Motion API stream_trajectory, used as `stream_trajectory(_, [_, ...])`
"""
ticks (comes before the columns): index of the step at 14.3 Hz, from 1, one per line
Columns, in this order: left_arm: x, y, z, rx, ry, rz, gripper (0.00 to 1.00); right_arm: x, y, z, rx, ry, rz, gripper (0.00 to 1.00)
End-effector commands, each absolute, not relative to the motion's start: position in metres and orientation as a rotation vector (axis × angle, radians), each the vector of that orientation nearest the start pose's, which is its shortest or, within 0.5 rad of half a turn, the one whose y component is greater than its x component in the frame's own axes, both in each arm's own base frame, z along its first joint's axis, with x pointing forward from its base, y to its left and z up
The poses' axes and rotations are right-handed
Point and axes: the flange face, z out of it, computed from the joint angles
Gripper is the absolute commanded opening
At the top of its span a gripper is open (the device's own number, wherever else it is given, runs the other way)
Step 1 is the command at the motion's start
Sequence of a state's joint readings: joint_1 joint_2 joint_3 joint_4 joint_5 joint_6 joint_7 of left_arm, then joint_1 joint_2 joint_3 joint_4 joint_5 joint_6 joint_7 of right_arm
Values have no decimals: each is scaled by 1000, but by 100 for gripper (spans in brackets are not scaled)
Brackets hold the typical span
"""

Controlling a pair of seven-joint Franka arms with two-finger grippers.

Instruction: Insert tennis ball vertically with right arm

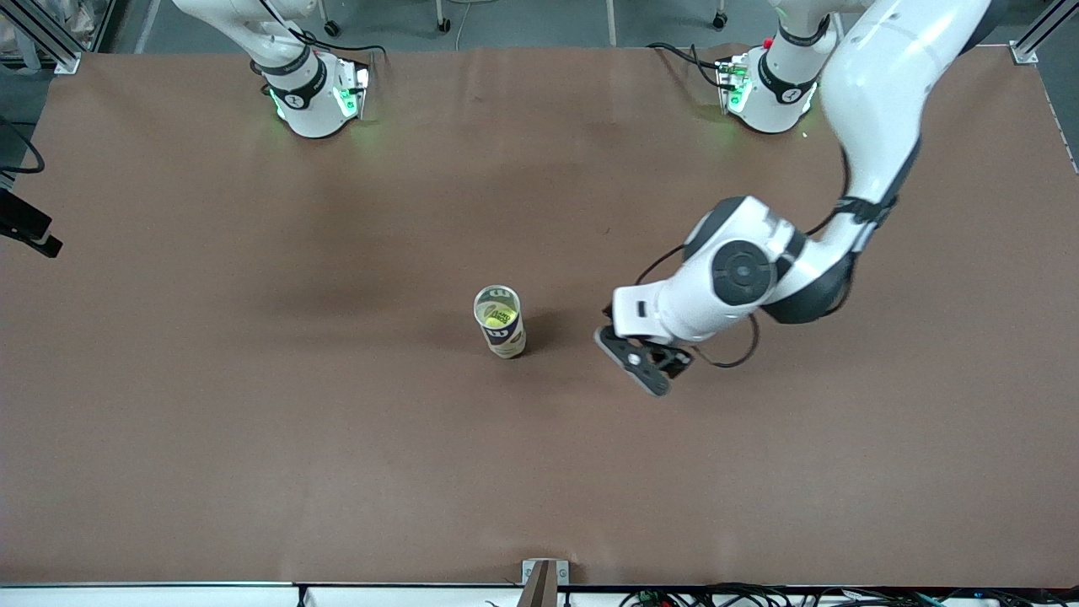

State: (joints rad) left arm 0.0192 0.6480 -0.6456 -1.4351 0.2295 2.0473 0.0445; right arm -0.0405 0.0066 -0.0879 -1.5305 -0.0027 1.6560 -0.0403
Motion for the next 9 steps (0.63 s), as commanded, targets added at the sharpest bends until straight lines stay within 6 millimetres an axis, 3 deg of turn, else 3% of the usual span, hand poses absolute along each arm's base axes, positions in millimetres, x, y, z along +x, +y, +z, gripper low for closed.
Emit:
stream_trajectory(1, [641, -290, 420, -3188, 734, -80, 100, 538, -70, 645, -3160, 119, -210, 100])
stream_trajectory(3, [654, -241, 443, -3193, 584, -103, 100, 525, -70, 639, -3156, 125, -208, 100])
stream_trajectory(7, [662, -111, 494, -3154, 297, -56, 100, 511, -70, 631, -3151, 128, -215, 100])
stream_trajectory(8, [658, -89, 512, -3142, 242, -55, 100, 512, -76, 632, -3144, 148, -218, 100])
stream_trajectory(9, [651, -81, 528, -3124, 215, -42, 100, 512, -77, 635, -3143, 142, -223, 100])
